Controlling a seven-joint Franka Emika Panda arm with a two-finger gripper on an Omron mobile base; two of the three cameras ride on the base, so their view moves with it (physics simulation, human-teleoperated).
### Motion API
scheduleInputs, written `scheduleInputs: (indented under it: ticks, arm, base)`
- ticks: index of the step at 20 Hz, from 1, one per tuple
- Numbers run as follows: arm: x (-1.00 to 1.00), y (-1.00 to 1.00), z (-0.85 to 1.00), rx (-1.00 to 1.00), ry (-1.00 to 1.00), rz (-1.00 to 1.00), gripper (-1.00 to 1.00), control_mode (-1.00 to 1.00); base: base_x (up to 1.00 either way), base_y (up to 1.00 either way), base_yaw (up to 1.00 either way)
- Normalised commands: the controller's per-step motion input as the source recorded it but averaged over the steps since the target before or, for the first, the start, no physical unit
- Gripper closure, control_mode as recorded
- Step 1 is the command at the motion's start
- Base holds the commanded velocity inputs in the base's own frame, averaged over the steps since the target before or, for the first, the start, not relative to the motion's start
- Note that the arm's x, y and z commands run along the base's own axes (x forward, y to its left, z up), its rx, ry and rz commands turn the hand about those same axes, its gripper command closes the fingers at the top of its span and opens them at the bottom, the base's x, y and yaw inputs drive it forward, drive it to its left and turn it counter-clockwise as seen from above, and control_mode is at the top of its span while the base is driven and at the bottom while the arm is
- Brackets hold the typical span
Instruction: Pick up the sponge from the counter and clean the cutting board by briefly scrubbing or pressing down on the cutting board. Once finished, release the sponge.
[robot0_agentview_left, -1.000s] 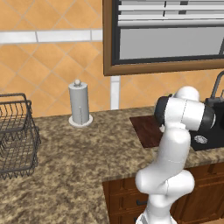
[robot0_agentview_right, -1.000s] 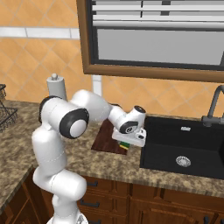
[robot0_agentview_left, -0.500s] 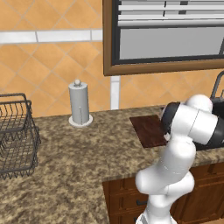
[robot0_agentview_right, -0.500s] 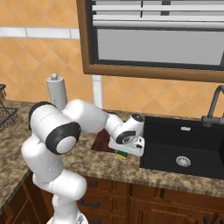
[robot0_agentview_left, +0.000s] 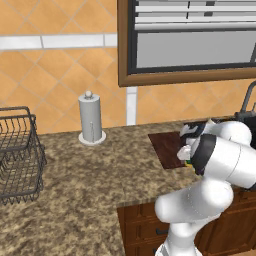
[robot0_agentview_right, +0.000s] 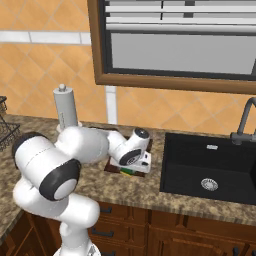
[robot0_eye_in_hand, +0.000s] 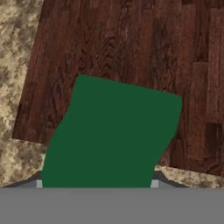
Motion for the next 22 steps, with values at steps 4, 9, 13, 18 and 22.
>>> scheduleInputs:
  ticks: [4, 9, 13, 18, 22]
  arm:
    - [0.00, 0.58, 0.04, -0.02, -0.07, 0.05, 1.00, -1.00]
    - [0.24, 0.65, 0.00, -0.01, -0.02, 0.08, 1.00, -1.00]
    - [0.56, 0.69, 0.00, -0.01, 0.00, 0.09, 1.00, -1.00]
    - [0.64, 0.62, -0.04, -0.09, -0.08, 0.08, 1.00, -1.00]
    - [0.56, 0.50, -0.04, -0.10, -0.09, 0.05, 1.00, -1.00]
  base:
    - [0.00, 0.00, 0.00]
    - [0.00, 0.00, 0.00]
    - [0.00, 0.00, 0.00]
    - [0.00, 0.00, 0.00]
    - [0.00, 0.00, 0.00]
